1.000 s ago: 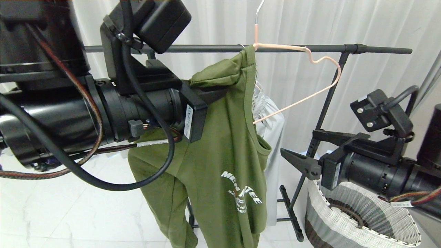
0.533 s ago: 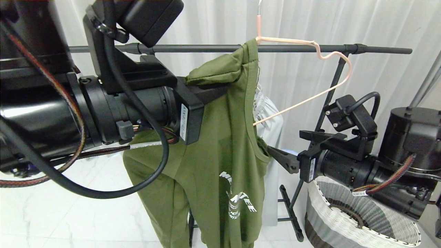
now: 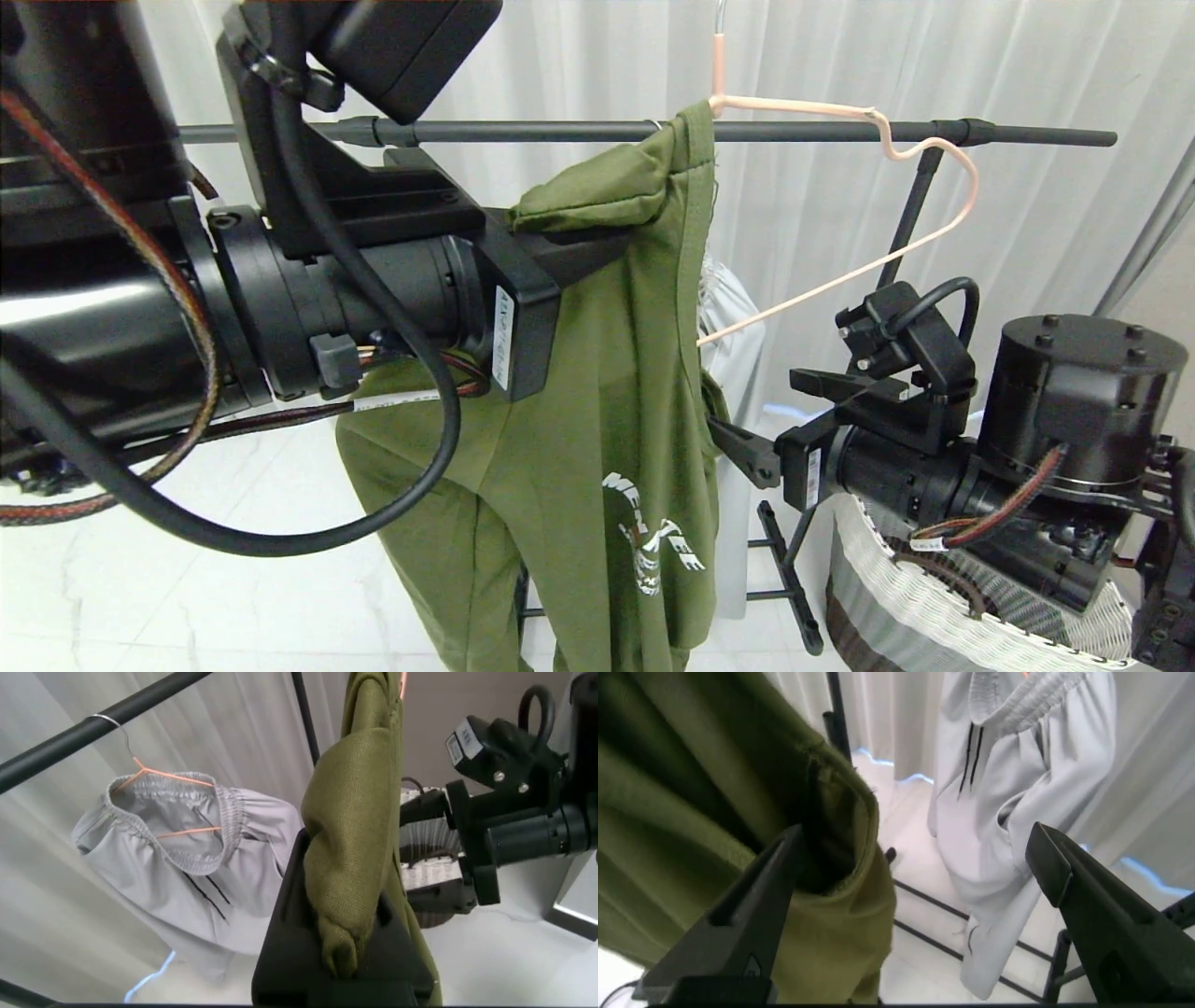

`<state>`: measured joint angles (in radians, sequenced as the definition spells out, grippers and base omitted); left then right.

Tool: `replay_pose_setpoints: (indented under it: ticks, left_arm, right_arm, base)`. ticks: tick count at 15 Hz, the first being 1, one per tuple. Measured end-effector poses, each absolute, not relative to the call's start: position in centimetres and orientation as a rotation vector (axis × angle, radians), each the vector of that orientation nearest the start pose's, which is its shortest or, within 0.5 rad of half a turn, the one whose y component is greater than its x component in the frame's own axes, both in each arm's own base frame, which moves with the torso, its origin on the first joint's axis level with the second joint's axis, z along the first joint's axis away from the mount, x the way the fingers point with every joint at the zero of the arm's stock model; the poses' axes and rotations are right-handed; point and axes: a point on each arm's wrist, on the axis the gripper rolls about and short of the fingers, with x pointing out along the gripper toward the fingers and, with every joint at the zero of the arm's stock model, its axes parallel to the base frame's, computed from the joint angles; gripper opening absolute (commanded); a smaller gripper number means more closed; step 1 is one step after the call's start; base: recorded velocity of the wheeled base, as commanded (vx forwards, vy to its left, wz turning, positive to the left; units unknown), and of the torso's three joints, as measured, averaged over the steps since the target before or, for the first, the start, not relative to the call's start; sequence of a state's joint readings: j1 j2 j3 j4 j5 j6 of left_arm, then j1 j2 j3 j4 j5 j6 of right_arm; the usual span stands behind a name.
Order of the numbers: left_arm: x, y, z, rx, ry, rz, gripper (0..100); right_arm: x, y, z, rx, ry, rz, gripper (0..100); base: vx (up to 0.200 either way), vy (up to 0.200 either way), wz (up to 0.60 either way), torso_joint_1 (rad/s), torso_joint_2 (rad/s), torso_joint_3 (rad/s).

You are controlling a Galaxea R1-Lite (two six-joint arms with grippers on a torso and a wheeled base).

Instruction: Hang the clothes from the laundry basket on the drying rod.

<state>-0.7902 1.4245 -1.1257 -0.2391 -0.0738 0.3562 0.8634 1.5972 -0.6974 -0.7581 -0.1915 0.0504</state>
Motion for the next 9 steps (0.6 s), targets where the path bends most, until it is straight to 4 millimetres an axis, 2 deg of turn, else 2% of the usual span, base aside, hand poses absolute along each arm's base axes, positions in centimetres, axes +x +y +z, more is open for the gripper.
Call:
replay_pose_setpoints:
  ticks: [4,9]
  left_arm:
    - [17.3,-17.7,30.9,0.36,-0.088,-0.859,0]
    - [17.5,-16.5,28.7,0.405,-0.018,-0.829,0]
  right_arm:
    - [18.4,20.2,18.0,-0.069,0.189,0.575,100]
    - [21.0,16.3,17.4,-0.147,0.193,0.367,100]
  base:
    - [0.0,0.0,0.0,0.0,0.0,0.0]
    - [0.0,0.0,0.0,0.0,0.0,0.0]
